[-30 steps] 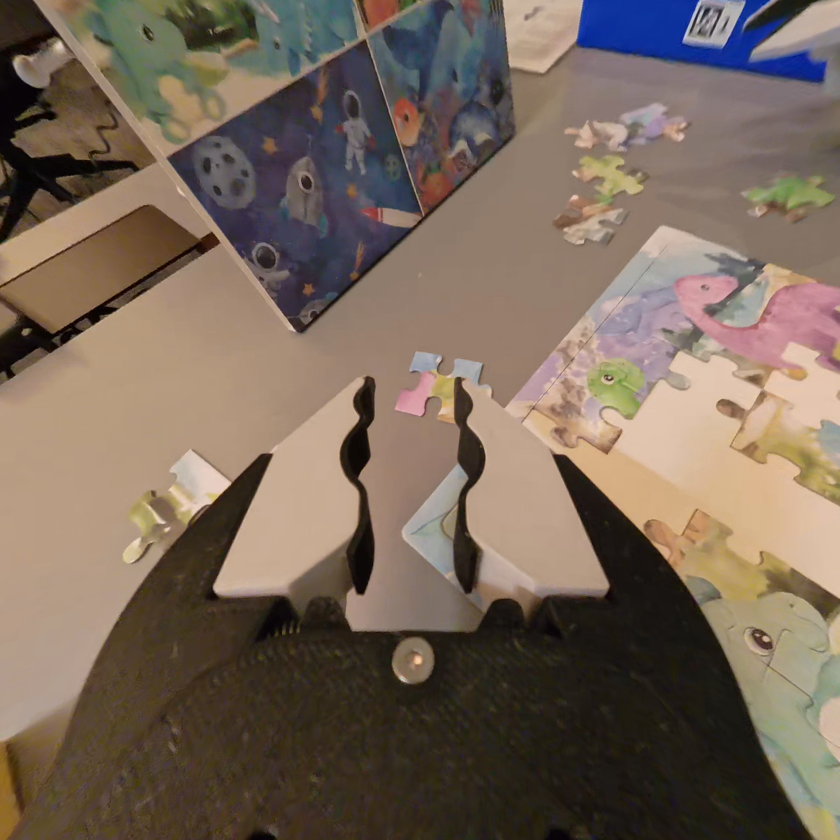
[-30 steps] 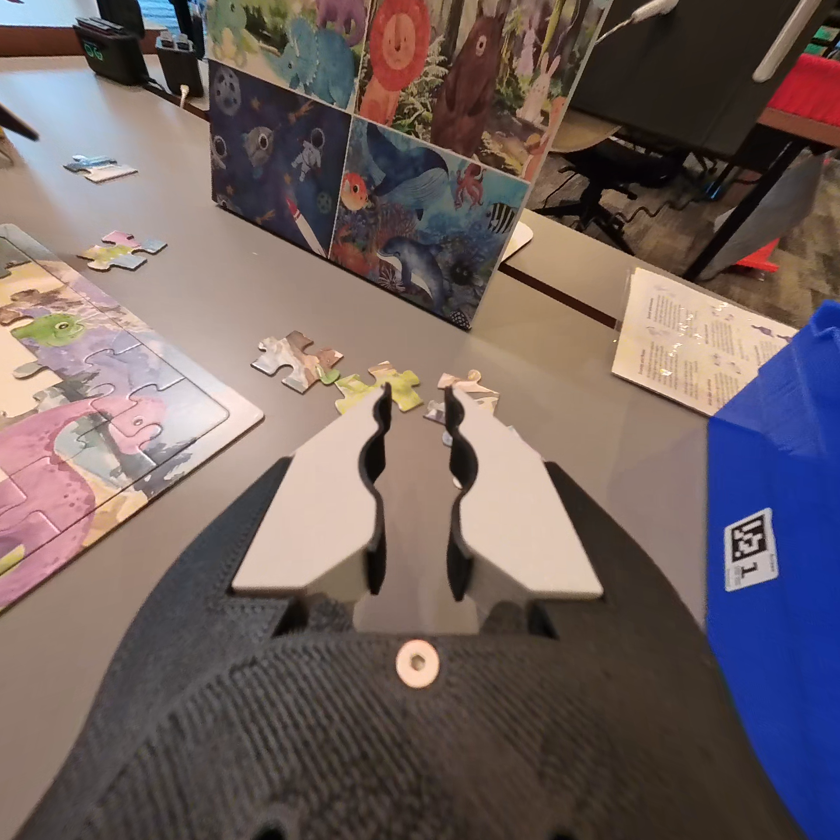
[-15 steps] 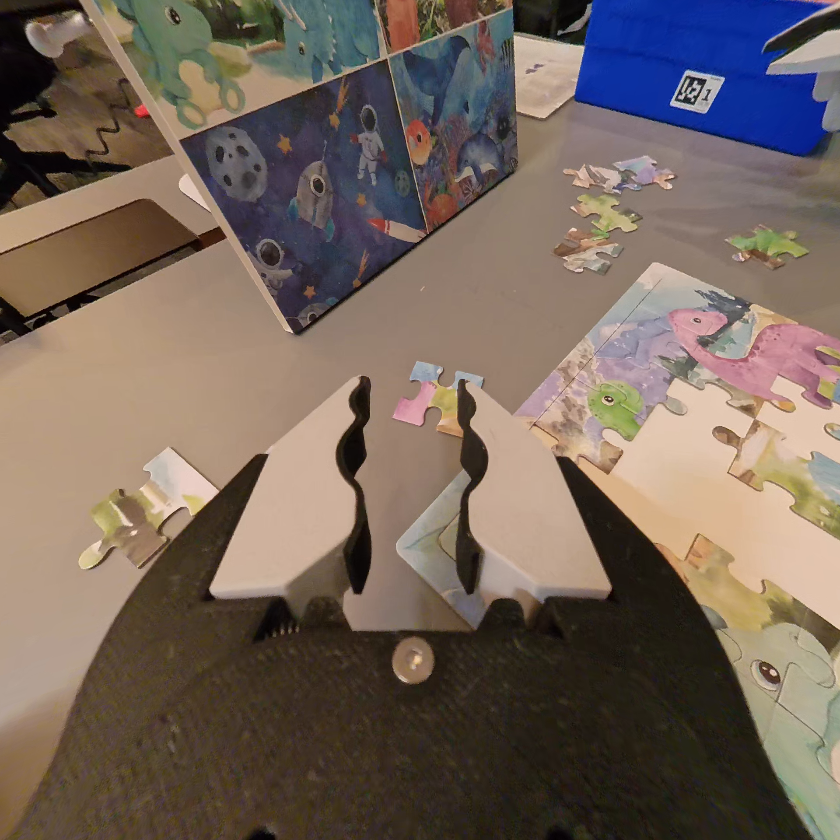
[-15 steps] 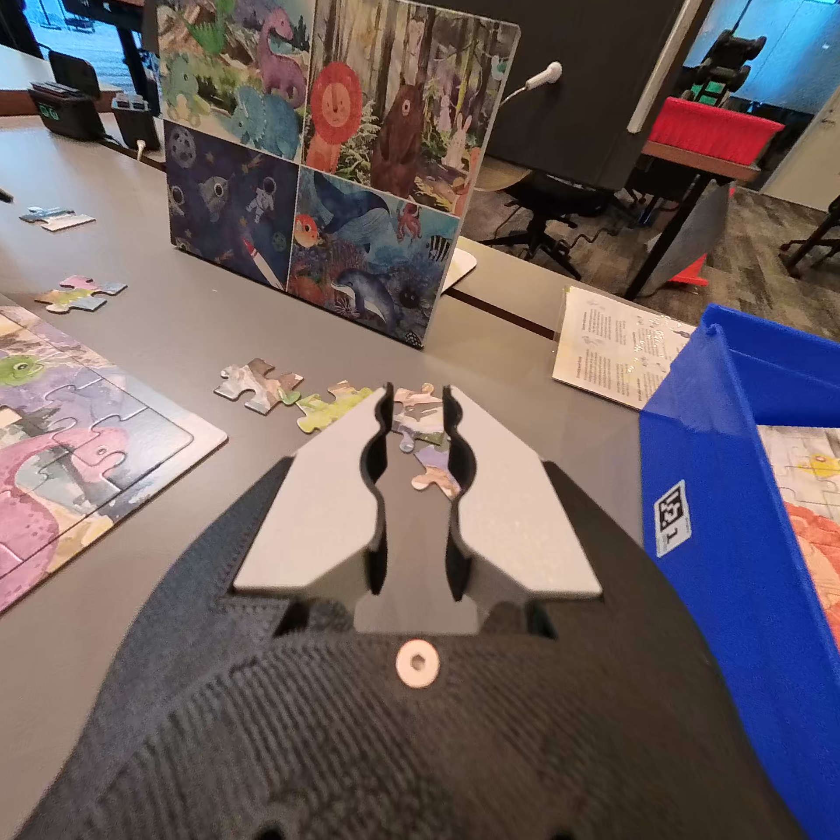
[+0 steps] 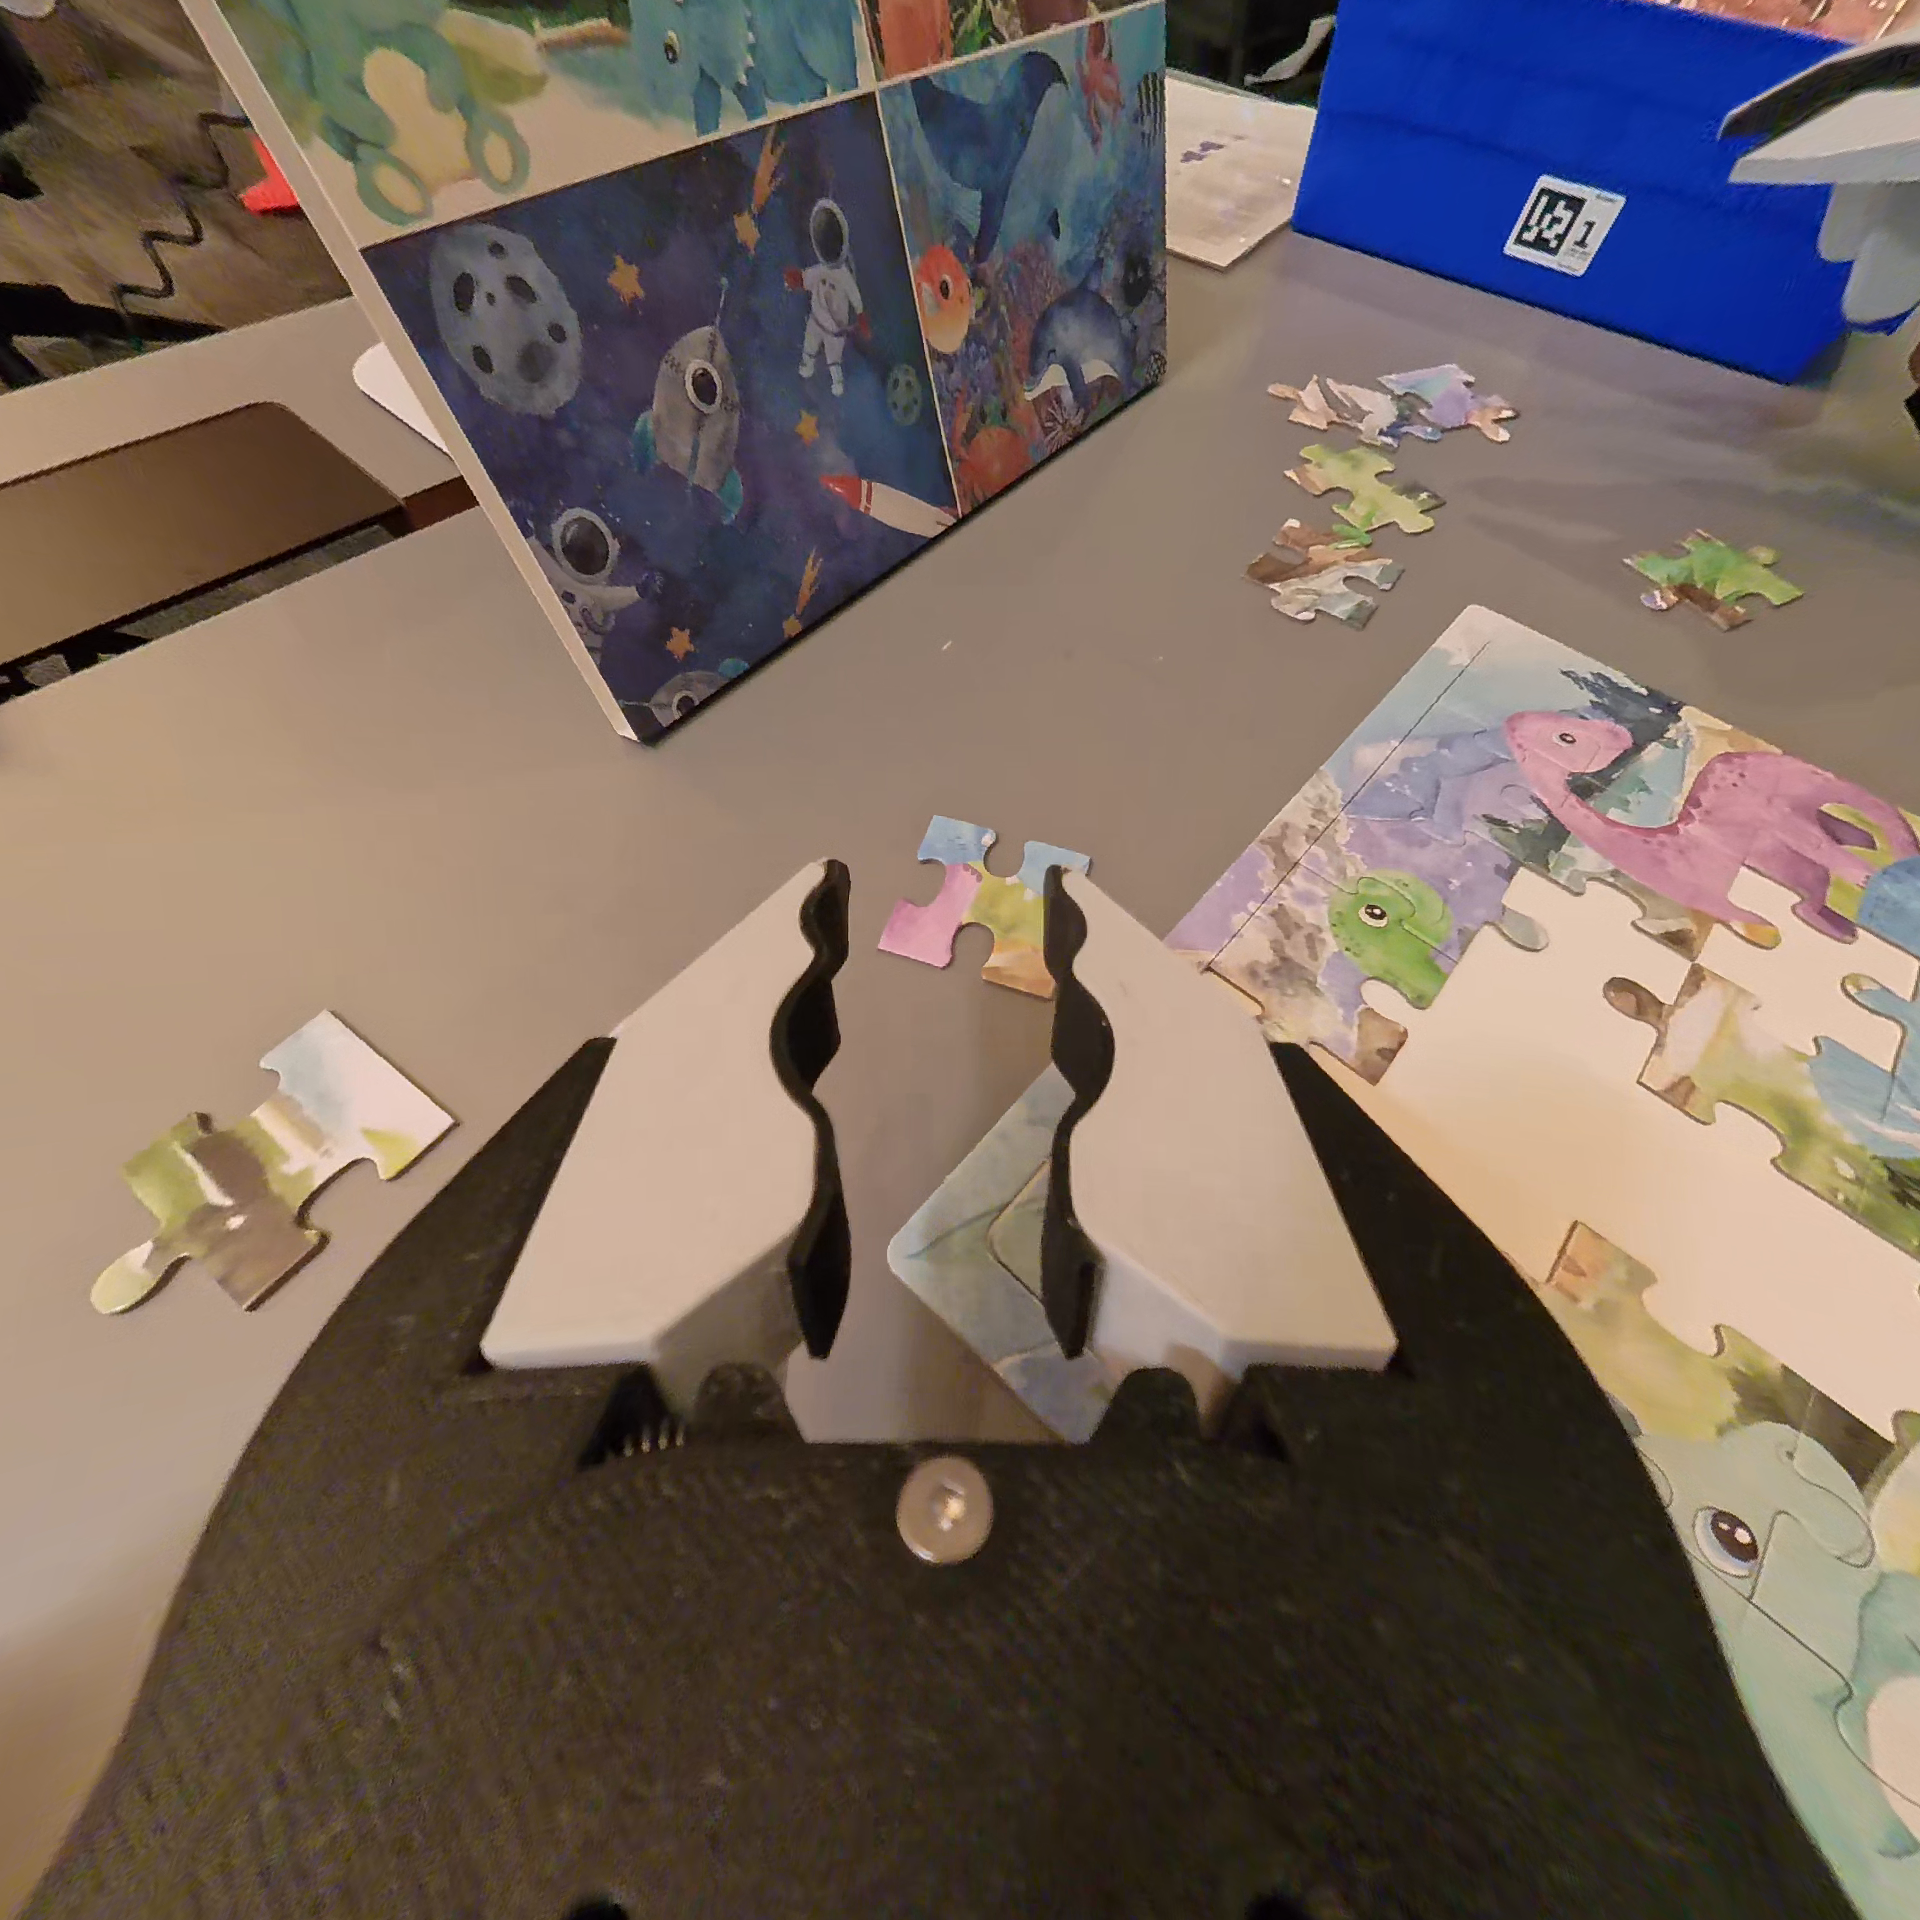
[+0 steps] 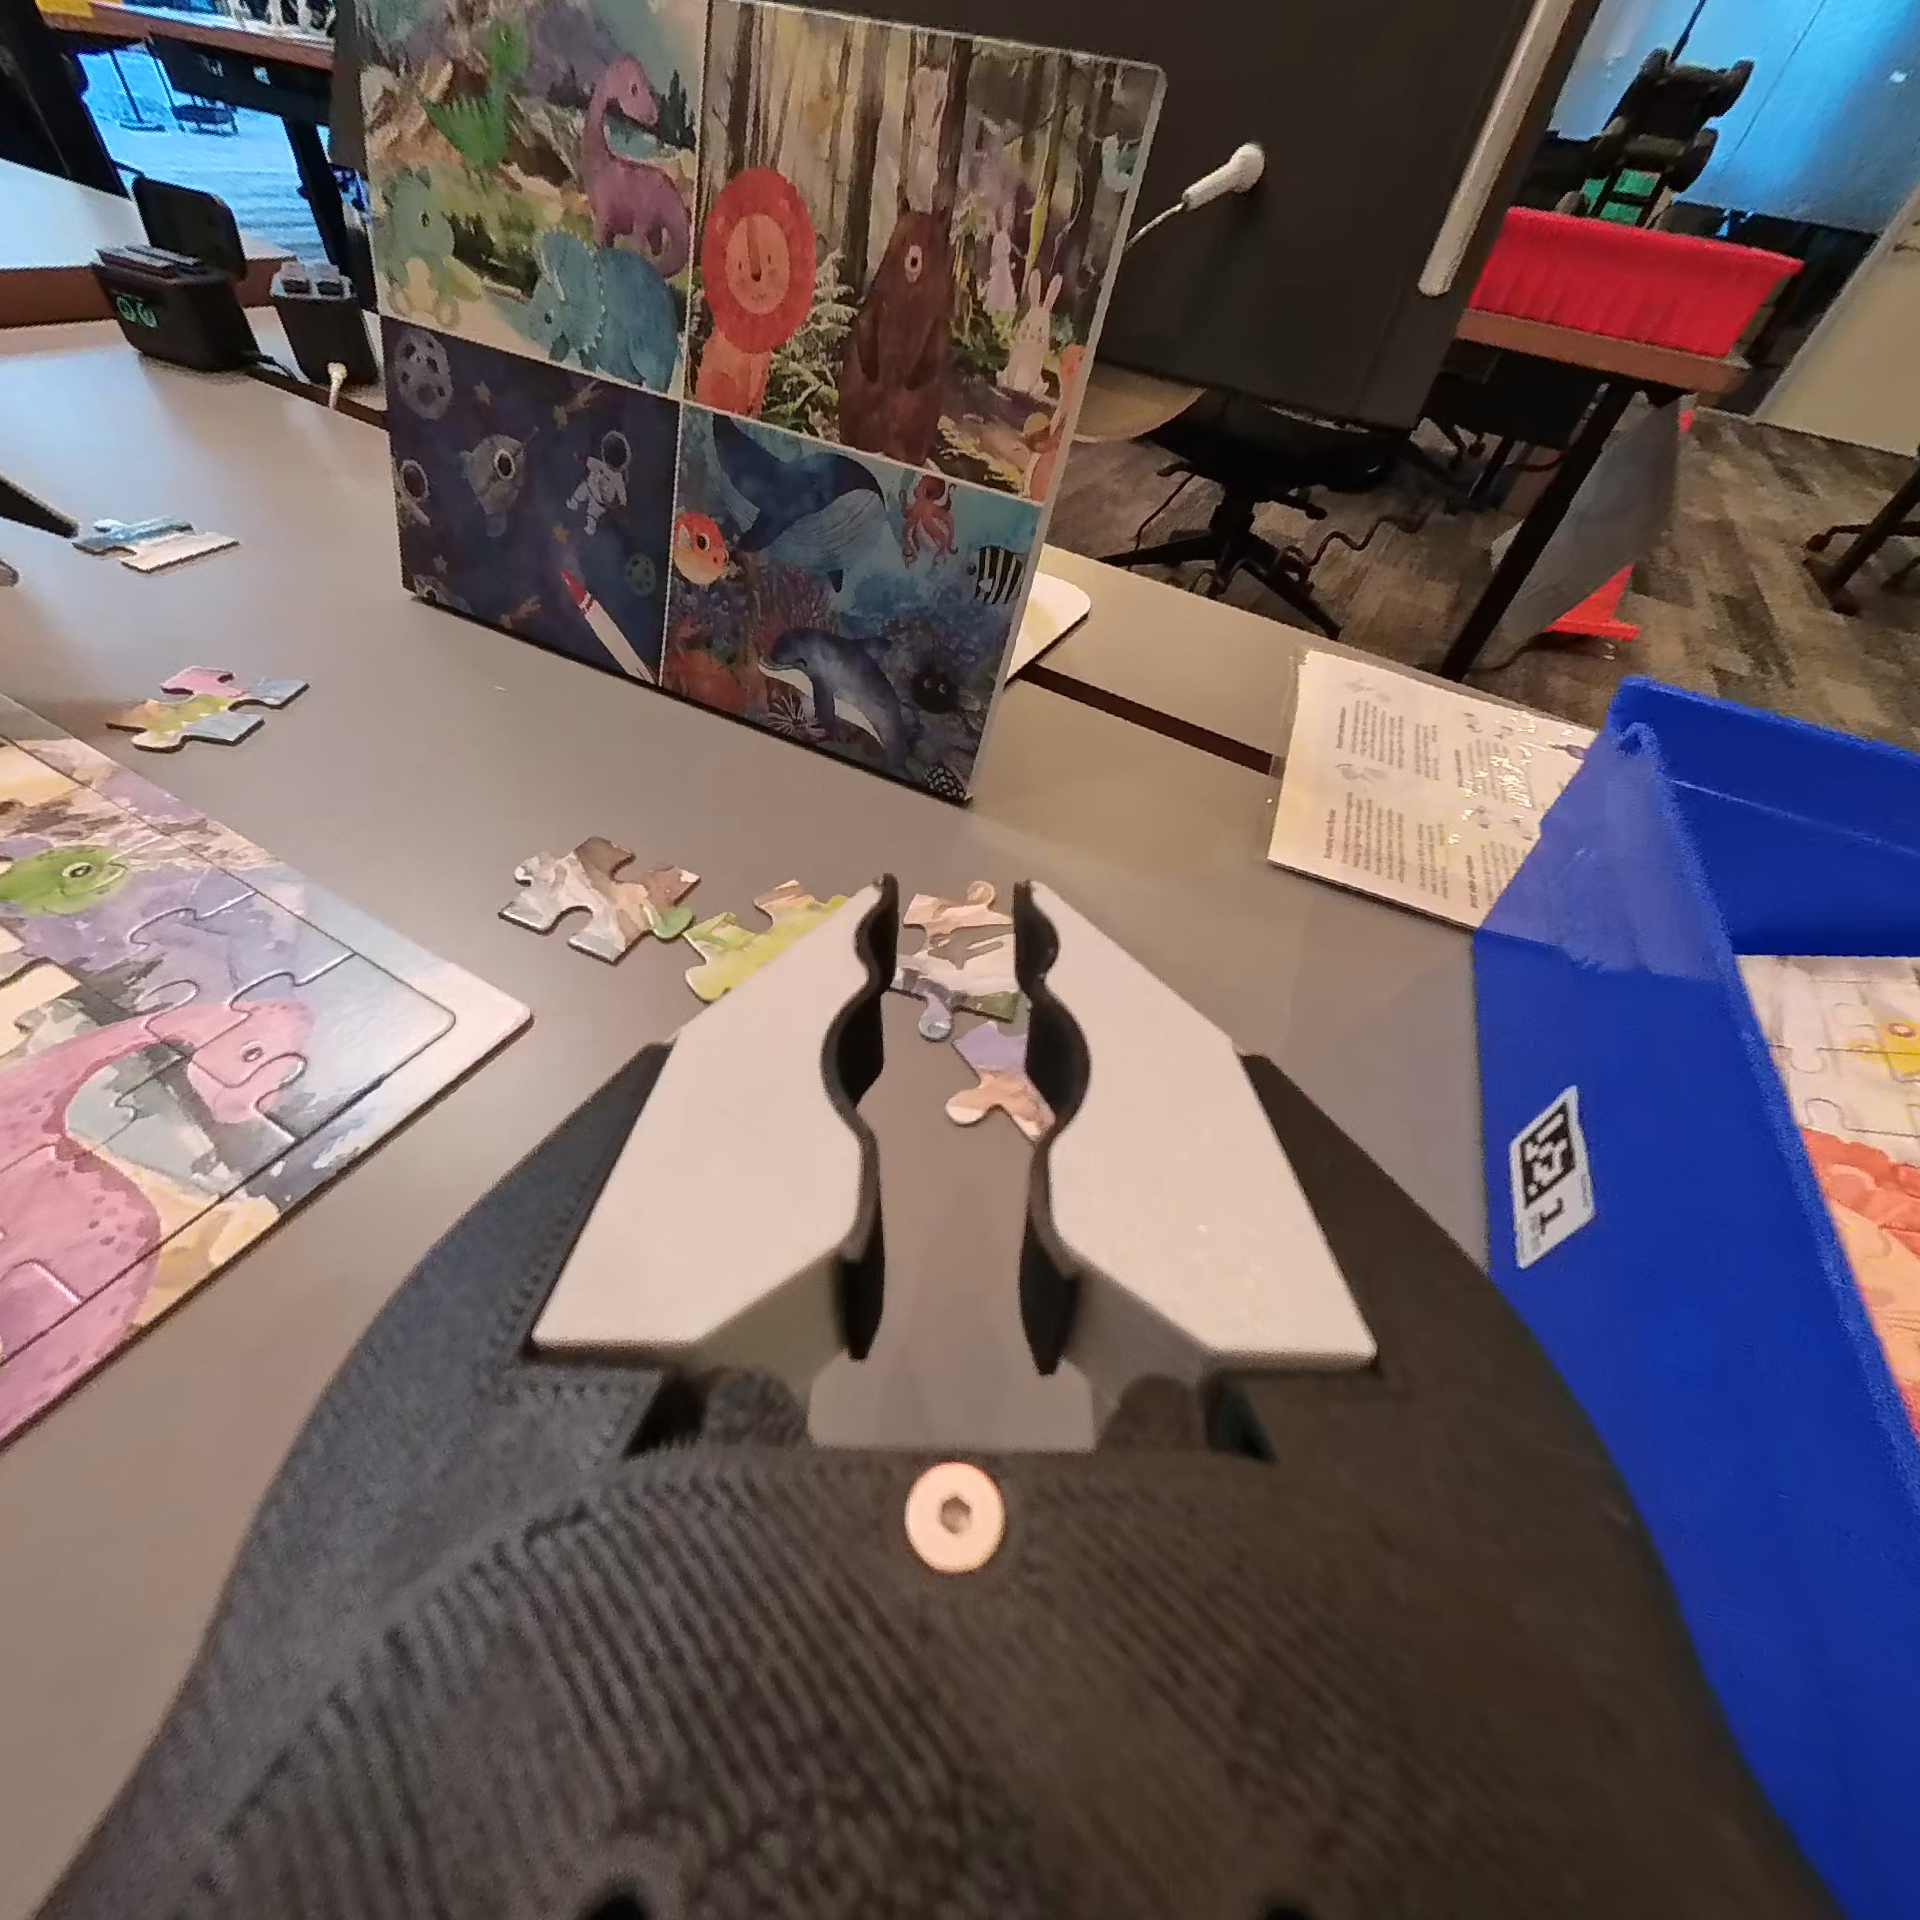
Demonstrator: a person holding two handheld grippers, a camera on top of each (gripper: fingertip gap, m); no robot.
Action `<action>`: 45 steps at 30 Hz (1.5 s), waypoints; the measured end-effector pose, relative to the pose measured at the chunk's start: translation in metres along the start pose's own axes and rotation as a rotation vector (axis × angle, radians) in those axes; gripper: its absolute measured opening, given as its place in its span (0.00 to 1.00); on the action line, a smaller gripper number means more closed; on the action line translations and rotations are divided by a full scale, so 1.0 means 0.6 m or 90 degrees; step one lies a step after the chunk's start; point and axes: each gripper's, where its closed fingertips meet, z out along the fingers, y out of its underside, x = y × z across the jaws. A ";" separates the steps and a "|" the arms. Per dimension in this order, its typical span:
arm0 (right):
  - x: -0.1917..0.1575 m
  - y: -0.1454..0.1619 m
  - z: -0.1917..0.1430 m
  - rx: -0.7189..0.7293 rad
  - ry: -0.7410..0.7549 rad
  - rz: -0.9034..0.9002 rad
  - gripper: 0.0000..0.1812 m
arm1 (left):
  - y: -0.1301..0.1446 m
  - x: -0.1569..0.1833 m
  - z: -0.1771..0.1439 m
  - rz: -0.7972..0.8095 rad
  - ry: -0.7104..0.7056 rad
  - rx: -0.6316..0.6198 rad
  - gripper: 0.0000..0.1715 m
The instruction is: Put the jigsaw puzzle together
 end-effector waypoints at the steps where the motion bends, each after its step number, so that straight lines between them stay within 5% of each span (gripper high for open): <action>1: 0.002 0.000 -0.001 0.001 0.002 0.004 0.11 | 0.000 -0.001 0.000 -0.003 0.000 0.001 0.21; 26: 0.018 -0.007 -0.009 0.025 0.012 0.057 0.12 | -0.011 -0.021 -0.015 -0.031 -0.017 0.027 0.21; 37: 0.011 -0.003 -0.003 0.015 0.005 0.051 0.12 | -0.017 -0.122 -0.073 -0.071 -0.205 0.049 0.12; 45: 0.007 -0.001 -0.001 0.011 0.000 0.051 0.13 | -0.020 -0.144 -0.096 -0.093 -0.231 0.066 0.06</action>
